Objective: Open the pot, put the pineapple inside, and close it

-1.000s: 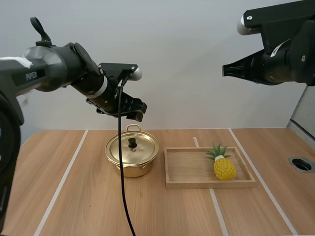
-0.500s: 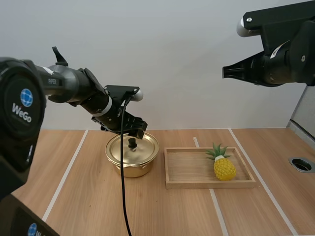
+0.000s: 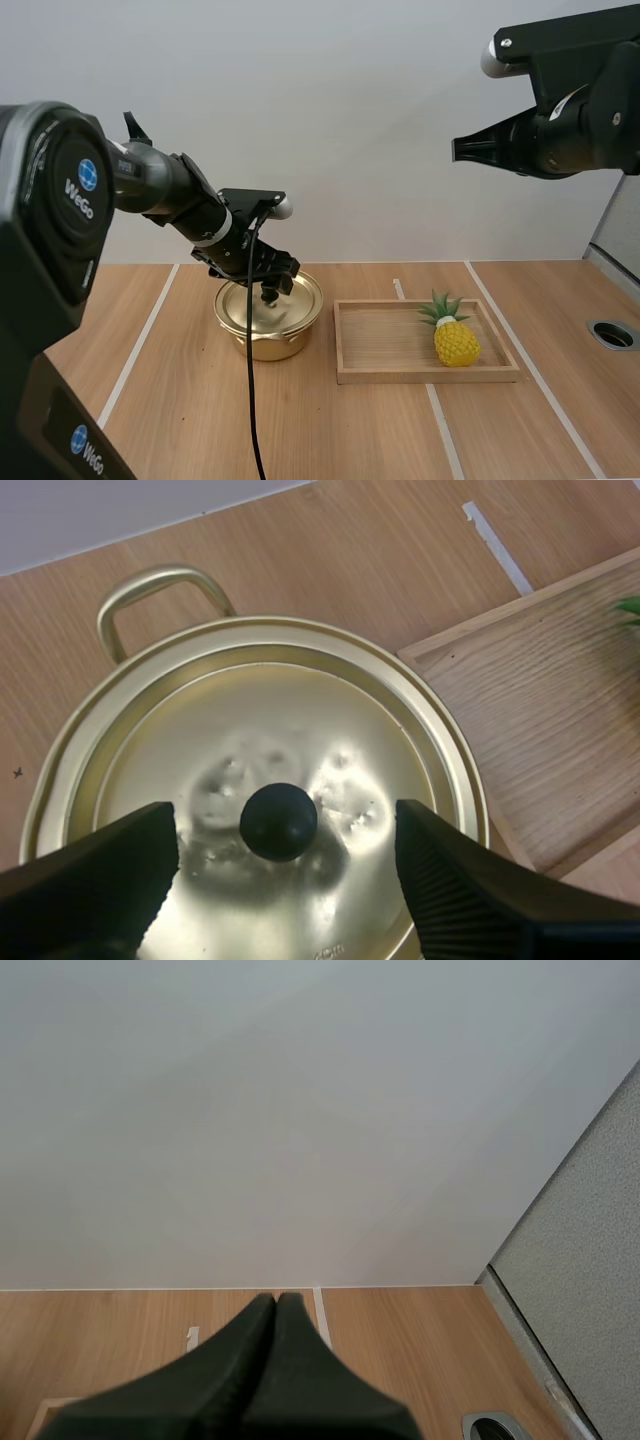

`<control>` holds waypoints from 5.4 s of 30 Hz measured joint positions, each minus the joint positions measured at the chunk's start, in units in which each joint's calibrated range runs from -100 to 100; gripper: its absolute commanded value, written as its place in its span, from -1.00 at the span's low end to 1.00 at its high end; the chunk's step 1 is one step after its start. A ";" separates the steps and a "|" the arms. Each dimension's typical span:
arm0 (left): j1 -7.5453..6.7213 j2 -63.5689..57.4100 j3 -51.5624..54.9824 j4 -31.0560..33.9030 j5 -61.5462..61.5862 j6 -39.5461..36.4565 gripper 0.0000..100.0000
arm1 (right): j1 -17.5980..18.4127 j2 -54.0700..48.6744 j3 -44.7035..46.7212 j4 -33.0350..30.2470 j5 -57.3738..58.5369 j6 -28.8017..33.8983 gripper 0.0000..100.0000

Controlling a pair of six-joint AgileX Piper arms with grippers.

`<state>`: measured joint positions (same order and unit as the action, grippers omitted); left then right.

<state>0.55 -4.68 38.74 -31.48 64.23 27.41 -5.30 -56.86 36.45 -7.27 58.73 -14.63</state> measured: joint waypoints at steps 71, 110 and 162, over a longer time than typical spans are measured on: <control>0.00 -33.07 -16.42 -7.43 -22.72 0.90 -1.00 | 0.00 0.00 0.00 0.00 4.76 0.00 -1.00; 0.00 -45.31 -16.63 -7.69 -46.85 0.90 -1.00 | 0.00 11.37 -0.15 2.38 17.50 -7.46 -1.00; 0.00 -45.31 -16.63 -7.69 -46.85 0.90 -1.00 | 0.00 25.92 16.50 5.60 6.76 -12.75 1.00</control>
<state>0.55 -49.99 22.11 -39.16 17.38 28.31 -5.30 -30.94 52.94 -1.68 65.49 -27.38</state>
